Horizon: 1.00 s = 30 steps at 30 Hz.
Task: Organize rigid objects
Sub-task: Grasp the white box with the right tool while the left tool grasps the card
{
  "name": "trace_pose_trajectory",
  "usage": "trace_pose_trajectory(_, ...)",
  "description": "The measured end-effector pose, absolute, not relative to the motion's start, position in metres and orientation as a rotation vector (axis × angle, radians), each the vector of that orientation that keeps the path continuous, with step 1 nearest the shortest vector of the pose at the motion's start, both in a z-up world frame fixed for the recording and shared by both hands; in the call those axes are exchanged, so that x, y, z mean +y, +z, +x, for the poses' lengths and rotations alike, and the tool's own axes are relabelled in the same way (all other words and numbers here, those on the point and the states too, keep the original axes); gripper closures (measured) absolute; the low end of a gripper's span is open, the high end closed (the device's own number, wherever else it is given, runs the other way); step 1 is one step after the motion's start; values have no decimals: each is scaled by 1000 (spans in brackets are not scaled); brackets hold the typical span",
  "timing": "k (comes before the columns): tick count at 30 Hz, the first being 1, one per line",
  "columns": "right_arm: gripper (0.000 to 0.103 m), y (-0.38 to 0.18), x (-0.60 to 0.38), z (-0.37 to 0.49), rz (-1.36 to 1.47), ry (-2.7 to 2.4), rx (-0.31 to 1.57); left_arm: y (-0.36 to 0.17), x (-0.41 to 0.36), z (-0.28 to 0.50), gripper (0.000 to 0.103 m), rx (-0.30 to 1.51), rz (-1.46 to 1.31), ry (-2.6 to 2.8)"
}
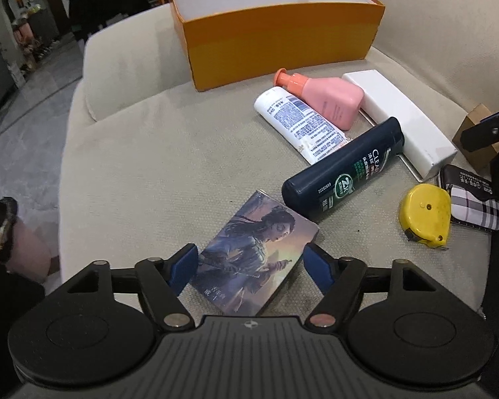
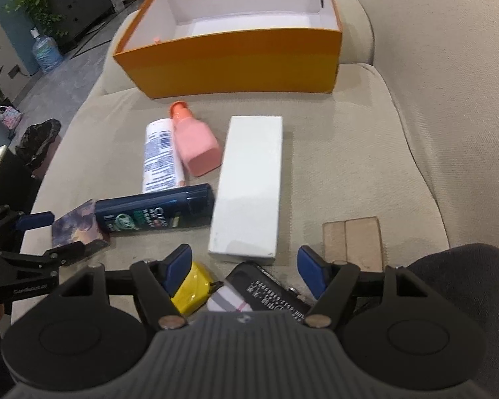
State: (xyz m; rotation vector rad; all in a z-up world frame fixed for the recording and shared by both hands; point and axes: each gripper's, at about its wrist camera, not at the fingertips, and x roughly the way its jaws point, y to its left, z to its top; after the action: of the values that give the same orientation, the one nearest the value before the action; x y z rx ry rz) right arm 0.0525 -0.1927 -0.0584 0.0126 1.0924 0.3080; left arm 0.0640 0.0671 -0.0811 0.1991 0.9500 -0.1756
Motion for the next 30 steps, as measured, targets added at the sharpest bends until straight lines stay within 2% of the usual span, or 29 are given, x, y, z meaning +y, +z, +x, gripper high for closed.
trace_pose_trajectory(3,33,-66,-191,60,7,285,1111,-85,70,65,10,938,215,-205)
trace_pose_trajectory(10,33,-86,-175,84,-50,246,1147,-99,77,73,7,950,217,-275)
trace_pose_trajectory(30,30,-112,-151,150,-9,181,1163,-107,80,83,6,988,147,-257)
